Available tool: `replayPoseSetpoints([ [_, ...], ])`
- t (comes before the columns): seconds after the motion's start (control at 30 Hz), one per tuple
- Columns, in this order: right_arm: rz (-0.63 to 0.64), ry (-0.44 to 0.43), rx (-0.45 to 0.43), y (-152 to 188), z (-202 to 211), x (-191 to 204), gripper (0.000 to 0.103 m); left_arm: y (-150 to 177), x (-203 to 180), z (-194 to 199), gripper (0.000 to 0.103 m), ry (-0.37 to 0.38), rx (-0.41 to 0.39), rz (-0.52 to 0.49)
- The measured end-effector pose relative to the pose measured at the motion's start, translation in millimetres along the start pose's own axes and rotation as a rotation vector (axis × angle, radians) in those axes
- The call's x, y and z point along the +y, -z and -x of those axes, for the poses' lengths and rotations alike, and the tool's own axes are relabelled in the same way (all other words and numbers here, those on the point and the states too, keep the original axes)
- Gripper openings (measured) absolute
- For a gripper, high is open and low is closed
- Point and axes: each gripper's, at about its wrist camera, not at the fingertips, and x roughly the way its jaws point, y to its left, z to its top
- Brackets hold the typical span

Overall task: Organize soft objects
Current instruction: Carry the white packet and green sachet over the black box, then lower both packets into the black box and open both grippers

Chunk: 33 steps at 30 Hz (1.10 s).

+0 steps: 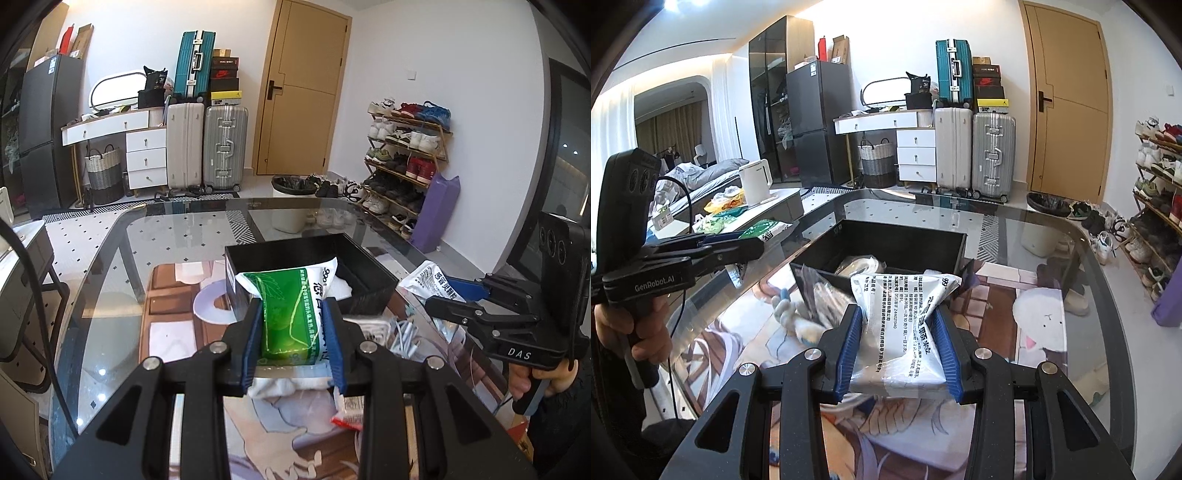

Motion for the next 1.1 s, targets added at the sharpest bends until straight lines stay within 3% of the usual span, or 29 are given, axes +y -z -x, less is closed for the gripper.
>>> replayPoseSetpoints([
  [1.1,-0.014,-0.013,-0.018,-50,-61,-17,0.040,-33,-1,-72,0.031,-0.065,0.027,-0.011],
])
